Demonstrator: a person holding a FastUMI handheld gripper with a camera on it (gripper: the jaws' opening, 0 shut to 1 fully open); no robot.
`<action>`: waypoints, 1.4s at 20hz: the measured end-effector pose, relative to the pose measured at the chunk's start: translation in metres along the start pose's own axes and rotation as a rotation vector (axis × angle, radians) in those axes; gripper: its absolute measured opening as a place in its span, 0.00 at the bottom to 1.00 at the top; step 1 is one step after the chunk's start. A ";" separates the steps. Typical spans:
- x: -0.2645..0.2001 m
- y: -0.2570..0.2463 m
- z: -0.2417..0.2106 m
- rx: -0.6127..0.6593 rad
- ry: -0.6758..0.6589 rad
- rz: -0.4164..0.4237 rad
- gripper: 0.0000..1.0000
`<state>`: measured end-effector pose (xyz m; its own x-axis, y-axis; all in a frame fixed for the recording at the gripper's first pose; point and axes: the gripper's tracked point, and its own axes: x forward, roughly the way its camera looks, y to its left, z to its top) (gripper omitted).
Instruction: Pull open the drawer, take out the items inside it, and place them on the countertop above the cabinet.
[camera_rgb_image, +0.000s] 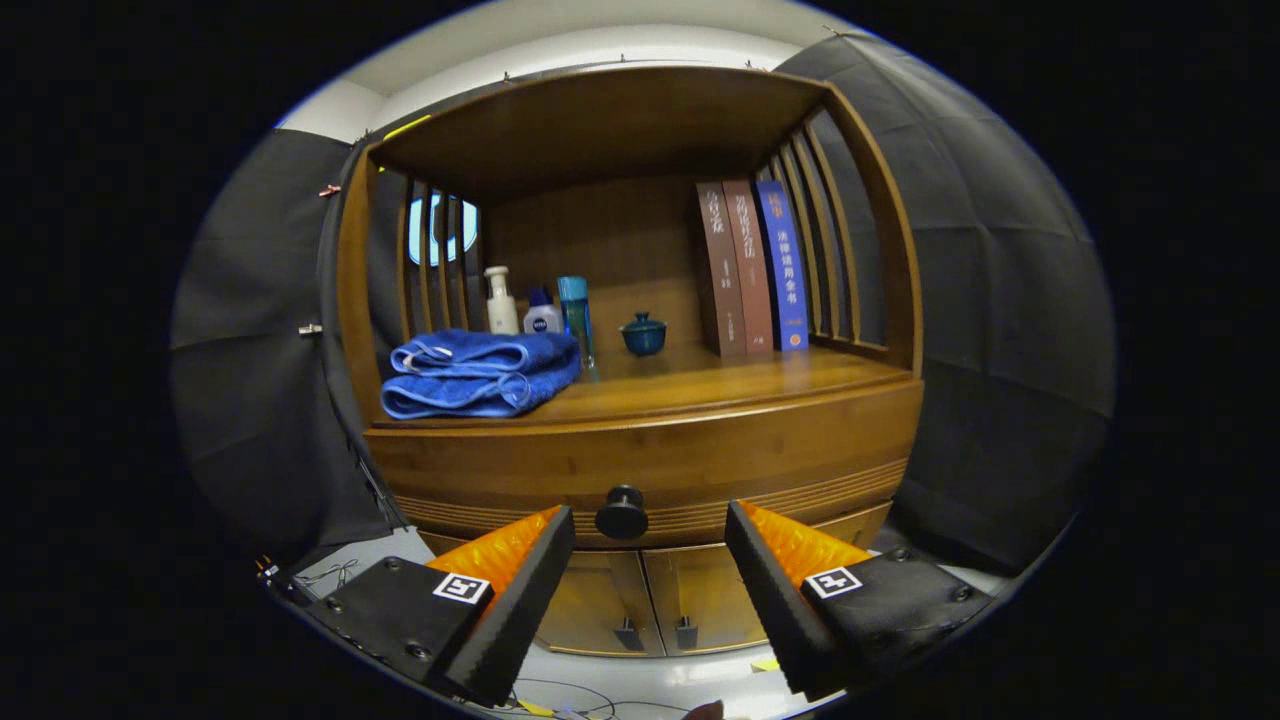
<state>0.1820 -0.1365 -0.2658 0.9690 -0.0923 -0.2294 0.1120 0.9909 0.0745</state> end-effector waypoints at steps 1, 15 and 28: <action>0.010 0.001 -0.004 0.002 0.003 0.010 0.98; 0.074 0.011 -0.030 -0.147 0.052 -0.007 0.29; -0.030 0.008 -0.045 -0.096 0.092 -0.012 0.29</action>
<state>0.1440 -0.1210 -0.3025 0.9429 -0.0991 -0.3179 0.0973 0.9950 -0.0214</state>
